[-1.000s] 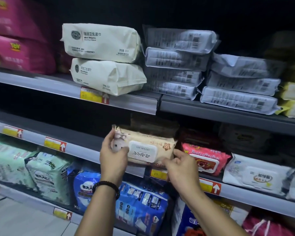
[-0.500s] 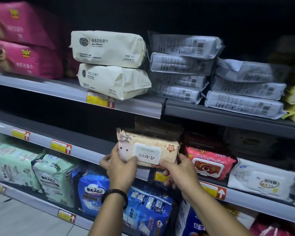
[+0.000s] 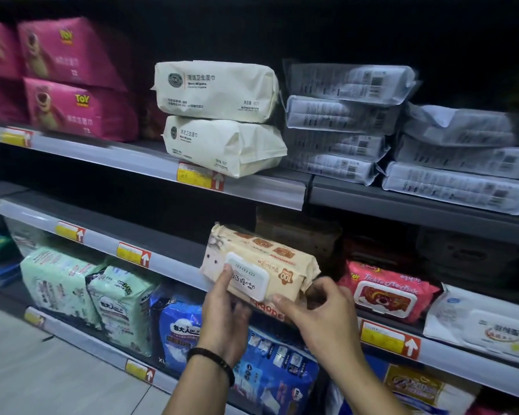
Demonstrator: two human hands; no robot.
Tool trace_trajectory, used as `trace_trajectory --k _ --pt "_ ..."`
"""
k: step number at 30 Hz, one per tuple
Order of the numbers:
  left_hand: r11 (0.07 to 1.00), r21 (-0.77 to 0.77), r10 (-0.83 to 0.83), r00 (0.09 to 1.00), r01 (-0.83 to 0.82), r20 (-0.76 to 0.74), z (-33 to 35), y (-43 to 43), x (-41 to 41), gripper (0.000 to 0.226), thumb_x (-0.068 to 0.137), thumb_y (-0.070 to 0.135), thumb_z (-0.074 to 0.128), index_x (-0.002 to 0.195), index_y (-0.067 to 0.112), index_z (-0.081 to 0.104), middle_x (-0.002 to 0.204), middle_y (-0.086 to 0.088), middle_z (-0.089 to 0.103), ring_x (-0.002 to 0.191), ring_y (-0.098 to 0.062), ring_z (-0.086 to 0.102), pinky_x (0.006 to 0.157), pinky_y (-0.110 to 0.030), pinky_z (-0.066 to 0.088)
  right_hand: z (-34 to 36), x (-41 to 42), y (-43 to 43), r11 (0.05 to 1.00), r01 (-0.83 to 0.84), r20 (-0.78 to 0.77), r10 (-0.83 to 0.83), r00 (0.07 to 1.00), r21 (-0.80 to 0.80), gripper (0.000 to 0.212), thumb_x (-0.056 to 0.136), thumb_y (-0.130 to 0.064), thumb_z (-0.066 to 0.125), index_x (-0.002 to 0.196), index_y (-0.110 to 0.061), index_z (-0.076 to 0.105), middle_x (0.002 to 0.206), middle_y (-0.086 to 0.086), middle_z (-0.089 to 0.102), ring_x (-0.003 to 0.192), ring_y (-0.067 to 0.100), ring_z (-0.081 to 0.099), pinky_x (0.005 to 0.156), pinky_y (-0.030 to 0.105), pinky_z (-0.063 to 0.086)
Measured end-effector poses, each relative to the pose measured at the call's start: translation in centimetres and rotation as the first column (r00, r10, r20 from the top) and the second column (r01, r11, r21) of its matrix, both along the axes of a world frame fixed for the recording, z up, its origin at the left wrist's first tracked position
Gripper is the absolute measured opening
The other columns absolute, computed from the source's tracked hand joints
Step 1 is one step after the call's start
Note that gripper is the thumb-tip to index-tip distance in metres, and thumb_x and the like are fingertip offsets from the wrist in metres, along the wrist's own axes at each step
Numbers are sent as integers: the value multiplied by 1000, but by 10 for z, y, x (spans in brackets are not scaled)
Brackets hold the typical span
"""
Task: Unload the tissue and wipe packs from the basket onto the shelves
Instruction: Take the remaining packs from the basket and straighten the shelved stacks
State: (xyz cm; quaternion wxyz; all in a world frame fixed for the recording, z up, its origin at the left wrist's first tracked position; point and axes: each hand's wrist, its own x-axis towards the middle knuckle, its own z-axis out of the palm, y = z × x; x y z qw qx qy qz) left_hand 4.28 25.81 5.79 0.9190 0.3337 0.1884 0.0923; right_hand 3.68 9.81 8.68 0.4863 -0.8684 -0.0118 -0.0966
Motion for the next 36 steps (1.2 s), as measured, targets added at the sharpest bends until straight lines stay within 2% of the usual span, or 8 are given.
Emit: trace_trajectory --k 3,6,11,15,21,25,30,36 --pt "989 -82 -128 991 125 -40 2 -10 -2 93 69 65 87 142 16 58 126 -22 74 112 -44 74 88 -57 62 -1 4 6 994 2 -27 1 1000 111 59 66 -45 98 102 -23 56 106 -10 67 86 0 64 60 11 47" --pt "987 -104 -133 990 127 -51 4 -19 3 115 47 68 98 145 25 55 132 -23 70 112 -47 72 83 -60 61 1 15 8 954 15 -74 8 997 300 94 61 -41 102 134 -27 45 119 -7 68 102 13 70 90 33 60" --pt "986 -92 -140 990 141 17 6 -27 0 82 75 61 79 138 12 66 124 -18 76 115 -38 73 91 -53 61 10 22 7 975 -106 -31 114 993 194 67 55 -36 103 108 -36 63 104 -12 80 91 1 76 83 37 65" --pt "984 -130 -118 992 123 42 10 -26 -7 92 73 57 90 146 13 54 127 -19 75 116 -41 73 91 -56 61 5 7 7 986 -154 -55 158 986 68 77 43 -52 97 103 -38 51 105 -11 76 91 3 75 76 37 65" --pt "941 337 21 1000 -17 -8 12 -3 -25 51 84 22 87 125 23 58 108 -7 82 95 -31 80 87 -60 63 32 1 -2 978 -207 -61 209 976 30 112 42 -88 76 136 -32 52 130 -5 62 114 12 64 100 42 56" --pt "646 763 16 999 -39 37 17 11 -47 69 54 40 95 114 35 62 101 8 80 90 -14 78 81 -48 66 51 -5 7 975 -211 -98 216 971 65 120 46 -77 83 149 -28 45 122 -8 65 110 12 66 99 41 55" --pt "84 994 -32 997 -72 75 21 20 -68 80 51 51 85 123 54 51 93 23 71 81 1 68 63 -20 54 35 -11 19 916 -49 -225 149 963 398 87 48 -52 99 120 -26 59 107 3 79 90 24 79 75 53 67" --pt "-194 963 -86 981 -186 173 17 20 -69 108 48 75 81 146 56 40 129 36 54 119 4 51 106 -41 38 20 -20 10 687 9 -158 155 975 727 74 60 -20 97 126 -16 64 104 13 81 89 38 80 76 69 62"
